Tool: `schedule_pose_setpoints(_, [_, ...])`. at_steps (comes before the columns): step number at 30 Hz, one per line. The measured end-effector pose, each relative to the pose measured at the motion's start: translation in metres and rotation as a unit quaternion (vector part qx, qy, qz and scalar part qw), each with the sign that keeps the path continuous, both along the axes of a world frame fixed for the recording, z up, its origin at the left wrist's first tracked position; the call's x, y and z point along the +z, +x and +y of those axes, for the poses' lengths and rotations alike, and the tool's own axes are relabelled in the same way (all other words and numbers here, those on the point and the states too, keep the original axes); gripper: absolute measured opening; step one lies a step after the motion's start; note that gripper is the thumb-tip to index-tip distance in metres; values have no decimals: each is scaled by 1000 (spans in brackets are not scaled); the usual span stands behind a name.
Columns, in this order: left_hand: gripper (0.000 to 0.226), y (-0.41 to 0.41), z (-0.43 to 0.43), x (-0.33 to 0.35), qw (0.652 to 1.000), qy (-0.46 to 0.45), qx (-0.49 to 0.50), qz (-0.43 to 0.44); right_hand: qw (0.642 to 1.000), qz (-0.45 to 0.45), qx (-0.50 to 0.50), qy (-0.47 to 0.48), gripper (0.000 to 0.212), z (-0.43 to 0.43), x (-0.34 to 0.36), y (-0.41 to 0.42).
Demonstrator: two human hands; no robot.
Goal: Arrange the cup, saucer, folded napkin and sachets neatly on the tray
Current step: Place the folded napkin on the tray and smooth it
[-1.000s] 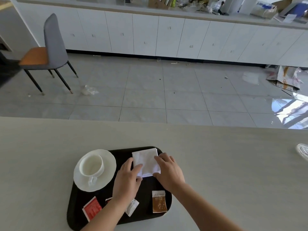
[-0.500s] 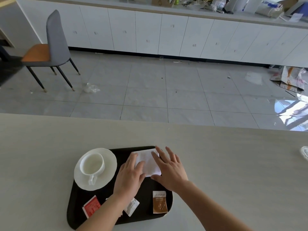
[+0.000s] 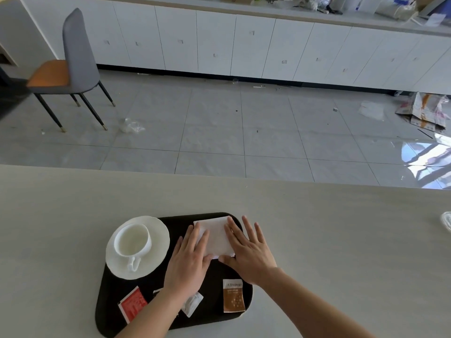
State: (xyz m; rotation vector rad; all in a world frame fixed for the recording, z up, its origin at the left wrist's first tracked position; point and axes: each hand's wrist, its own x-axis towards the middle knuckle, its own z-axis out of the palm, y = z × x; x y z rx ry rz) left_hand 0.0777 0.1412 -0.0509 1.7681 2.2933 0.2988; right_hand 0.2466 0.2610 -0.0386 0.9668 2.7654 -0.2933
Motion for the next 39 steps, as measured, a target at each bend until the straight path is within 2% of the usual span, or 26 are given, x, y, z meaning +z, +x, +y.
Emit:
schedule_pose_setpoints(3, [53,0,-6,2,999,40,13,-31,1000,7,-15,12,83,-13,-6,7])
schedule_pose_setpoints(6, [39,-4,-8,0,999,47,-9,-24,1000,12,-21,12,72,-19,-10,10])
schedule_pose_setpoints(9, [43,-7,-4,2,1000,25,-11,-7,1000,17,-12,16,62,-11,-8,8])
schedule_pose_setpoints(19, [39,-2,-1,10,1000,20,-2,10,1000,17,-10,5,63,-5,-3,3])
schedule_pose_setpoints(24, [43,-1,-5,23,999,5,21,25,999,47,-16,2,67,-9,2,0])
schedule_pose_setpoints(27, [44,-3,-12,29,1000,4,22,18,996,89,-22,-2,60,-12,11,0])
schedule_pose_setpoints(32, [42,-8,-34,40,999,39,30,-7,983,174,-65,-10,41,-30,24,7])
schedule_pose_setpoints(39, [39,-20,-103,44,989,96,110,-33,977,201,-68,-16,32,-73,26,25])
